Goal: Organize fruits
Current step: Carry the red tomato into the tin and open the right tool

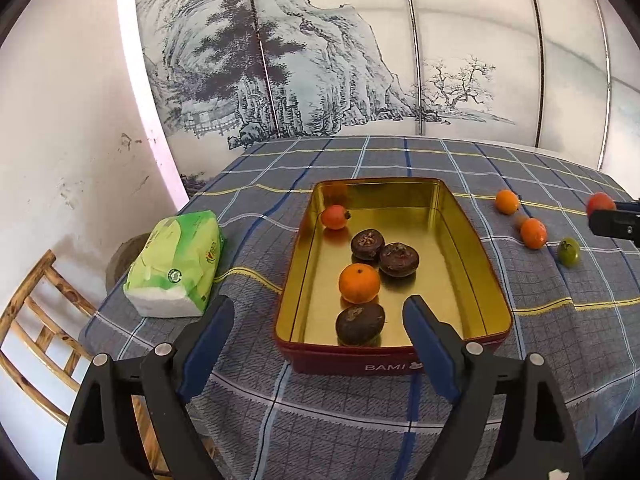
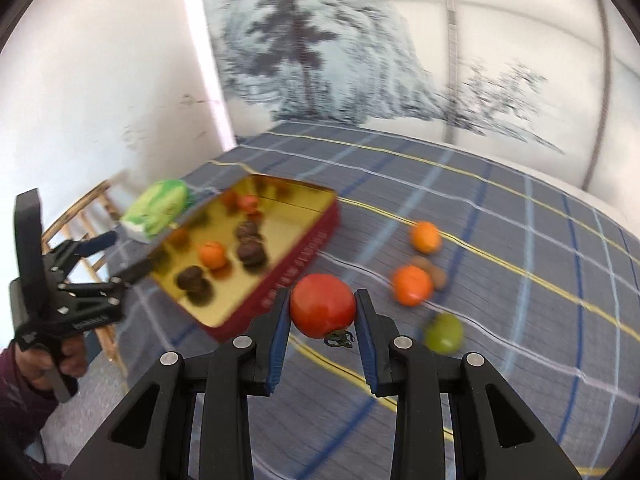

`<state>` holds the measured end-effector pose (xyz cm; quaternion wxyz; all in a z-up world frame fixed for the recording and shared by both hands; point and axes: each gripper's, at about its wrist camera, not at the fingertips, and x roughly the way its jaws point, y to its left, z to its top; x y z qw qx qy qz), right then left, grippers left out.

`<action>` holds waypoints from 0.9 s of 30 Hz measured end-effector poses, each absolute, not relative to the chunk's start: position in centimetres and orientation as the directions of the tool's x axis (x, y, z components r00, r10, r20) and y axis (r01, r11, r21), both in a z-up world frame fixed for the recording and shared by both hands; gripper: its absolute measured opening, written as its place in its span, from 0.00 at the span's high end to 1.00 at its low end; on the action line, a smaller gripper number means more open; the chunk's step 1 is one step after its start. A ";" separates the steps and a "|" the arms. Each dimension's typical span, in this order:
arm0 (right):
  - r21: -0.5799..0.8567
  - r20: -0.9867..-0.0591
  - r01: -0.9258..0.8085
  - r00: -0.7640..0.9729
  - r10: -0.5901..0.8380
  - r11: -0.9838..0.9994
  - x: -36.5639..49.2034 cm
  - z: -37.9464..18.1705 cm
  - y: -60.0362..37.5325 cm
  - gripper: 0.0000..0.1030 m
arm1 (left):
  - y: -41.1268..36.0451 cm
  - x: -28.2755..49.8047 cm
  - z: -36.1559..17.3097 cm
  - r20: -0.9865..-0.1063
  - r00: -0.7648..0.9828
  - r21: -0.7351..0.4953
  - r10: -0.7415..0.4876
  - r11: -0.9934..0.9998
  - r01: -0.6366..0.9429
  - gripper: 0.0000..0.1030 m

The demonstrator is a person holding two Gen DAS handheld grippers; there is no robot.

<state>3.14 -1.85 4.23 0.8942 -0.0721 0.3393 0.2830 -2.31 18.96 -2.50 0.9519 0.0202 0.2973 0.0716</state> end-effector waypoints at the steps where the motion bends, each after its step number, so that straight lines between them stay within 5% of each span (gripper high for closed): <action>1: 0.060 -0.649 -0.568 0.603 0.464 0.821 3.0 4.3 -1.0 0.68 | 19.1 -2.4 -2.5 -0.562 0.813 0.078 0.149 0.989 -0.127 0.18; 27: 0.100 -0.756 -0.667 0.431 0.492 0.738 7.3 -0.9 10.5 0.68 | 22.0 -3.7 -2.9 -0.571 0.803 0.047 0.173 0.983 -0.178 0.09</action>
